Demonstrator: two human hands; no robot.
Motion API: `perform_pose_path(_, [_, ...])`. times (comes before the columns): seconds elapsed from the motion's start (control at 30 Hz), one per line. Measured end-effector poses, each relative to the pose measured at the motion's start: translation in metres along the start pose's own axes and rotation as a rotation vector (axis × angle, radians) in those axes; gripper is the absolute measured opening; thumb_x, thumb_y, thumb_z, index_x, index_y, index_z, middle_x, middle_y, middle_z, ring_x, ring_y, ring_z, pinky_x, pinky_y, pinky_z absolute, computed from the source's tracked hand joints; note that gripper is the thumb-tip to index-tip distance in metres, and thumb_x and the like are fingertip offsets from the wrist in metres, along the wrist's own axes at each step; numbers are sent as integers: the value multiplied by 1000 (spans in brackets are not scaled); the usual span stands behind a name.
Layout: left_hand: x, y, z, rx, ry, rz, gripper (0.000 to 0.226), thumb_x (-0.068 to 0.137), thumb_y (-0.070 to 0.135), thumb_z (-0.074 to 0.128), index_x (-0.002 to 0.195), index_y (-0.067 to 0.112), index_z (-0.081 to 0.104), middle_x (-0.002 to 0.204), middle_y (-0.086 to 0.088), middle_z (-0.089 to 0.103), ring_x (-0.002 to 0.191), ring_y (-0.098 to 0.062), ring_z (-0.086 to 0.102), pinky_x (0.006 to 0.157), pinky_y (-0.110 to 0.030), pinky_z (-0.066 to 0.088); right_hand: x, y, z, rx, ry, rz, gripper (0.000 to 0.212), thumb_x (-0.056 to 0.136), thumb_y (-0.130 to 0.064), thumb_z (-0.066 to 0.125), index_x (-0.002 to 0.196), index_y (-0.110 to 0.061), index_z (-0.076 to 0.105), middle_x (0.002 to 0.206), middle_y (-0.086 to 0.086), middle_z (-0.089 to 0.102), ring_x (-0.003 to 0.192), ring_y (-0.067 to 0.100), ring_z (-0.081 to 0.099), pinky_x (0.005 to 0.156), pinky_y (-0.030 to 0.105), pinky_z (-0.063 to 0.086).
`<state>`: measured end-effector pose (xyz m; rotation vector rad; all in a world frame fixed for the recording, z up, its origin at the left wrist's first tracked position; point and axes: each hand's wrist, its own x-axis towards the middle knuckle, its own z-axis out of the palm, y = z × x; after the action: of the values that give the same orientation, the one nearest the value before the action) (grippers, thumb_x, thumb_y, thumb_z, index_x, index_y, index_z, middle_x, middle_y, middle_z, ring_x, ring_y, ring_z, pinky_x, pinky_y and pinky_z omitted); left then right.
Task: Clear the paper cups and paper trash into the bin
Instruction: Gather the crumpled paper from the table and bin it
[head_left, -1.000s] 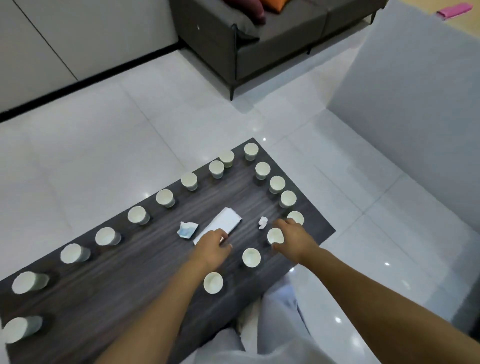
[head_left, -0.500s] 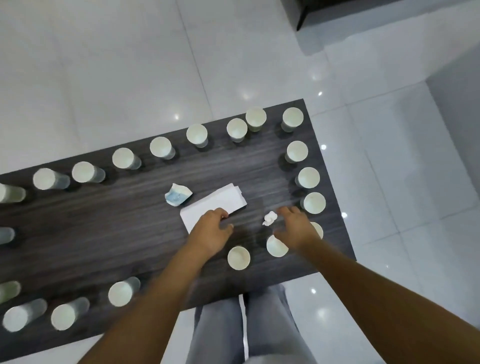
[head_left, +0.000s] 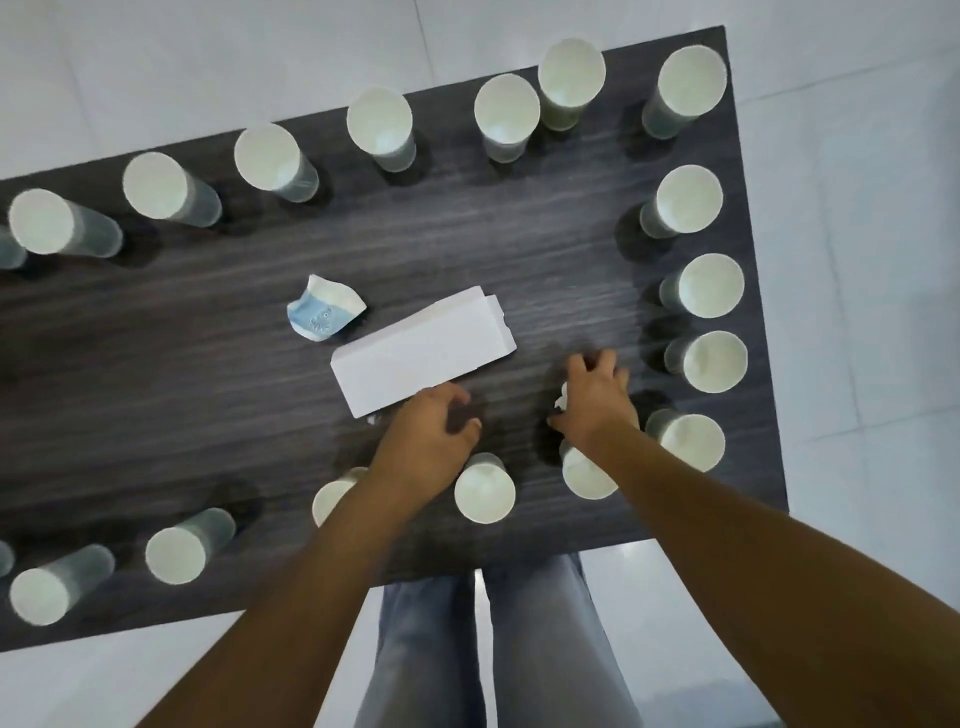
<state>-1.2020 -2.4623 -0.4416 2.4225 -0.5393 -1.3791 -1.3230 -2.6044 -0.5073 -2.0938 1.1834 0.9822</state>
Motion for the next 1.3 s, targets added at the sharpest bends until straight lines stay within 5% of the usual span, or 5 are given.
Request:
perform_pose_path(0.37, [8, -6, -4, -189, -5, -50, 28, 88, 22, 65, 115, 15, 60, 117, 0, 62, 110, -16, 57, 98, -28, 43, -20, -27, -6, 261, 142, -197, 41, 84, -13, 66, 120, -13, 47, 126, 10, 39, 114, 28, 44, 91, 38, 47])
perform_pose_path(0.8, [-11, -16, -33, -644, -64, -166, 39, 82, 0, 63, 115, 20, 59, 109, -3, 64, 98, -19, 63, 65, -25, 49, -90, -102, -2, 405, 87, -536, 72, 79, -7, 74, 139, -22, 36, 138, -2, 37, 119, 15, 52, 88, 14, 40])
perform_pose_path(1.0, [-19, -50, -48, -624, 170, -189, 27, 86, 5, 64, 111, 17, 63, 107, 3, 60, 97, -12, 56, 74, -17, 49, -92, -120, 3, 249, 54, -514, 71, 85, -21, 71, 142, -28, 30, 146, -5, 31, 128, 14, 43, 97, 23, 42])
perform_pose_path(1.17, [-21, -90, -75, -657, 280, -249, 23, 87, 7, 64, 104, 22, 61, 107, -2, 62, 103, -22, 60, 91, -42, 53, -70, -158, 6, 97, 52, -500, 70, 86, -27, 70, 143, -29, 28, 149, -1, 29, 132, 18, 39, 102, 30, 42])
perform_pose_path(1.3, [-22, -125, -94, -606, 337, -252, 21, 89, 9, 62, 101, 25, 57, 107, -1, 61, 100, -20, 59, 89, -37, 53, -40, -199, 3, 44, 111, -538, 71, 86, -25, 70, 144, -22, 30, 146, 6, 33, 132, 25, 34, 103, 36, 40])
